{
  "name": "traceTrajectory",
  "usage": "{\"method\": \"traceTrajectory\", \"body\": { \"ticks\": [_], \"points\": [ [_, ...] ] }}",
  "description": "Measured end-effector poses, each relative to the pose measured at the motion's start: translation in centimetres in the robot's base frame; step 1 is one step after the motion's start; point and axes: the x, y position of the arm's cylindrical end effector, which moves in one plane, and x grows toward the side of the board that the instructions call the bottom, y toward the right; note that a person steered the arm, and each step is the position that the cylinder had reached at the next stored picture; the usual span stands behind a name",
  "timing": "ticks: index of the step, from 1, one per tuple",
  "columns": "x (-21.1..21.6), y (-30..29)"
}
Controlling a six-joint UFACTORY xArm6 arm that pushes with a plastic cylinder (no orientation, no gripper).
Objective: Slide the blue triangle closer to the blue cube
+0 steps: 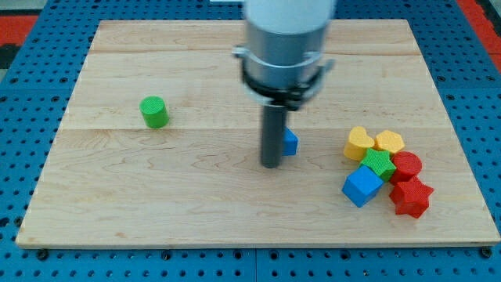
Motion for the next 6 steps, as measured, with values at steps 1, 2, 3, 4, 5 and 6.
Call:
{"method": "traceTrajectory", "body": {
  "ticks": [1,2,3,4,5,6],
  "points": [
    [-2.5,-4.6],
    [-5.3,-1.5],
    [-3.4,4.2],
    [0.8,7.8],
    [2.3,9.2],
    [0.5,0.0]
  ]
}}
